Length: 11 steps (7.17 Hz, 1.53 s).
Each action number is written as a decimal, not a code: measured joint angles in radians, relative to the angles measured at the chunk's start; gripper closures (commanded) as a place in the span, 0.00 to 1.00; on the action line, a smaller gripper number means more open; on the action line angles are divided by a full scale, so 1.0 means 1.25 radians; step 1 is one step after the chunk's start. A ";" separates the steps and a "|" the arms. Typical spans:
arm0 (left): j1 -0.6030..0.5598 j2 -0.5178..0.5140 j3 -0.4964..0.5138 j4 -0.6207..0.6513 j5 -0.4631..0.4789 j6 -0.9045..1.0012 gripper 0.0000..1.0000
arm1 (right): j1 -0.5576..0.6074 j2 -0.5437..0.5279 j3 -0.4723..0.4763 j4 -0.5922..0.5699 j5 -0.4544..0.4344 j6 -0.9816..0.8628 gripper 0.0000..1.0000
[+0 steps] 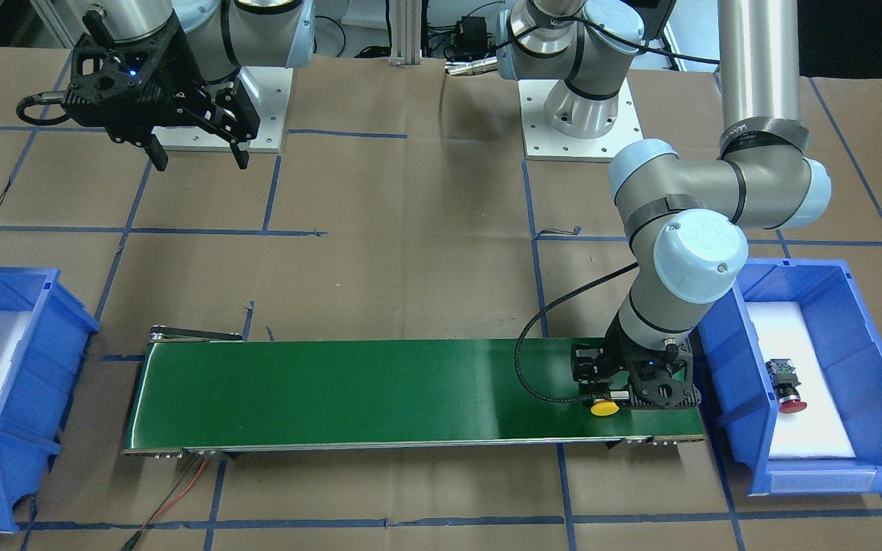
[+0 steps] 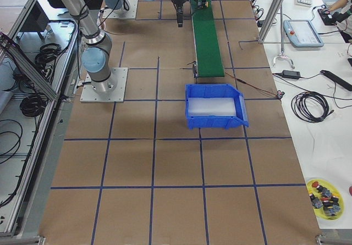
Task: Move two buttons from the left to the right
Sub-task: 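Lower the yellow button onto the belt and open the left gripper, then move the left gripper back over the red button in the bin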
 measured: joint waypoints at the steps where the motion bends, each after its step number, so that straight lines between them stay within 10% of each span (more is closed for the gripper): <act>1: 0.000 0.018 0.013 -0.013 0.002 0.000 0.00 | 0.000 0.000 0.000 0.000 0.000 0.000 0.00; 6: 0.025 0.178 0.200 -0.371 0.013 0.010 0.00 | 0.000 0.000 0.000 -0.001 0.000 0.000 0.00; 11: 0.284 0.145 0.220 -0.408 0.008 0.294 0.00 | 0.000 0.000 0.000 -0.002 0.001 0.000 0.00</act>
